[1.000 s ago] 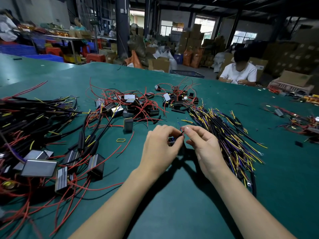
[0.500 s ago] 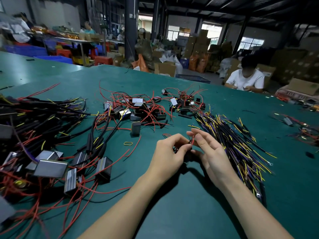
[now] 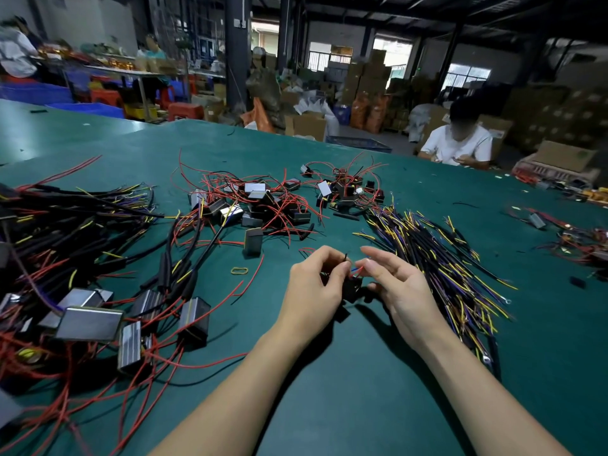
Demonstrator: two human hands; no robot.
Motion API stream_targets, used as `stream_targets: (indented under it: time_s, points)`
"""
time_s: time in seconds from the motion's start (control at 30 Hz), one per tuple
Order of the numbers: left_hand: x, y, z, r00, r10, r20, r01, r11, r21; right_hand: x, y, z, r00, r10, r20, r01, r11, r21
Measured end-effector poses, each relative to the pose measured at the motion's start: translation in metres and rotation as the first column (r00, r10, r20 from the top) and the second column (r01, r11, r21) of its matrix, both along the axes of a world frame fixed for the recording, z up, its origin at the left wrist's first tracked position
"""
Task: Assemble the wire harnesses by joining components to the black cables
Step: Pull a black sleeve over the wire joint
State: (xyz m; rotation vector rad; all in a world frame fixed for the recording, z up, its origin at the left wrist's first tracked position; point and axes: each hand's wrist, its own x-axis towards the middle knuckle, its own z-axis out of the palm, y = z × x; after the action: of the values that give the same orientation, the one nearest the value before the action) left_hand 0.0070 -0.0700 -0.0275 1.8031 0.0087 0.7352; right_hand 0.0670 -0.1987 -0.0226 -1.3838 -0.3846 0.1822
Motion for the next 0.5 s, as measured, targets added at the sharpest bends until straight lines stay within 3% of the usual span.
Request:
stream_targets:
  time_s: [0.2,0.5]
  points:
    - [-0.0006,-0.0007,-0.0006,1.000,0.000,0.000,0.000,1.000,0.009,-0.0008,0.0011,-0.0007,0.997,-0.043,-0.058,0.045,0.999,0.030]
    - [0.0006,-0.0009,-0.0013,1.000,-0.009,0.010,0.008,0.997,0.072,0.0007,-0.0001,-0.0001,0.996,-0.085,-0.025,0.087,0.994,0.061]
